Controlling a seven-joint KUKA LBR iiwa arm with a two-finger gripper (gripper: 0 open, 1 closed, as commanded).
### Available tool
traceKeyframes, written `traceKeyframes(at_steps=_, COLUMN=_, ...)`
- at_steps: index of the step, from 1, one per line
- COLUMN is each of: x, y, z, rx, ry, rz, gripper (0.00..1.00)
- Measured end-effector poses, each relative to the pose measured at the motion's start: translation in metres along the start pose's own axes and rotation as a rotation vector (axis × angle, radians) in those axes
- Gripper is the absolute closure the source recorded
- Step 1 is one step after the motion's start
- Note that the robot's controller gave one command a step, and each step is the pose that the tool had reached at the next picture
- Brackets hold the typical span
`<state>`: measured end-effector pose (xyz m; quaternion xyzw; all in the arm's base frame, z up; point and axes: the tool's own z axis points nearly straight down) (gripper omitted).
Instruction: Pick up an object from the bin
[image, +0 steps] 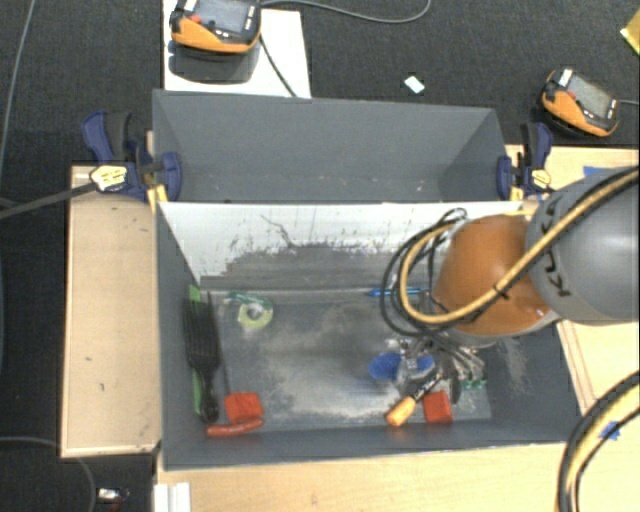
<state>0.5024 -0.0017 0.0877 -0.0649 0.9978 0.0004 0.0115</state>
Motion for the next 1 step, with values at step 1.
traceKeyframes(at_steps=1, x=0.0006, y=0.0003, z=-0.0407, rx=-0.001, ry=0.006, rz=0.003, gripper=1.00)
